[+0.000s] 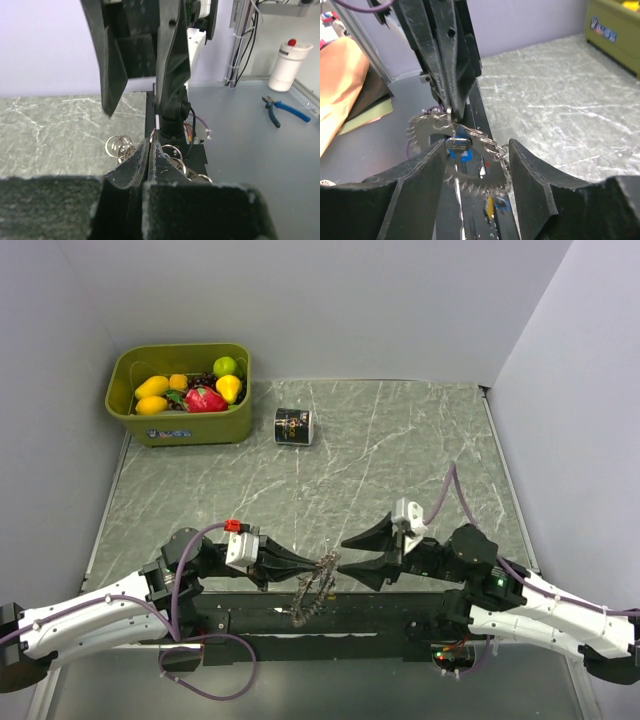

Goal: Put the keys on the keyring

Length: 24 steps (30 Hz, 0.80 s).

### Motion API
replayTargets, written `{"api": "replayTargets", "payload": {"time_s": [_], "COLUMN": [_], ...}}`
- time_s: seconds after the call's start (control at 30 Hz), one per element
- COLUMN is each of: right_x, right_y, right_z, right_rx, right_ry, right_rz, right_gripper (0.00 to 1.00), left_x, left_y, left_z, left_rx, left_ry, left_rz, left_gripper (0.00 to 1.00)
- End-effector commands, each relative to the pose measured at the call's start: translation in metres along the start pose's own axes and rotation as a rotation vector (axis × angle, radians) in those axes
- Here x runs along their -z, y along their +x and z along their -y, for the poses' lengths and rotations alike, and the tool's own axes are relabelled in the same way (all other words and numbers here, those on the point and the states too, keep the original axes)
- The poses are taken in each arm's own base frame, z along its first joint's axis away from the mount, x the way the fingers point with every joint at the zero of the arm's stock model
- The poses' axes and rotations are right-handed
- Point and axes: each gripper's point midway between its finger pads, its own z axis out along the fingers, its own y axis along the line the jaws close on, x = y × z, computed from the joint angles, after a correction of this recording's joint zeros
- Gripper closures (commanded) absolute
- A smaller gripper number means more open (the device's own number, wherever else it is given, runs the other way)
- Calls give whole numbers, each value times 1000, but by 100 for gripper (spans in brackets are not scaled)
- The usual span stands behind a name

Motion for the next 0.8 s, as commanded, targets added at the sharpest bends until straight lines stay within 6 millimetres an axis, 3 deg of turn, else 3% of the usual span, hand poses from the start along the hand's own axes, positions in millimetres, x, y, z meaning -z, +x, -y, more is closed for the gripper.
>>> {"api": "replayTargets", "payload": {"time_s": [0.0, 0.23, 0.77], "right_x": [-10, -18, -27], "right_y": [-27, -26, -23], "right_z": [-4, -2, -13], "right_rx": [-8, -19, -15], "right_ry": [-18, -13, -73], "right_rz": [92, 97, 78], "right_gripper": [42, 45, 41], "left_x": [-6, -6, -7], "left_y": [-49, -47, -47], "left_z": [7, 5, 3], "left_rx": [-44, -42, -45], "left_ry": [36, 29, 21], "left_rz": [163, 171, 177], "left_gripper": [99, 99, 99]}}
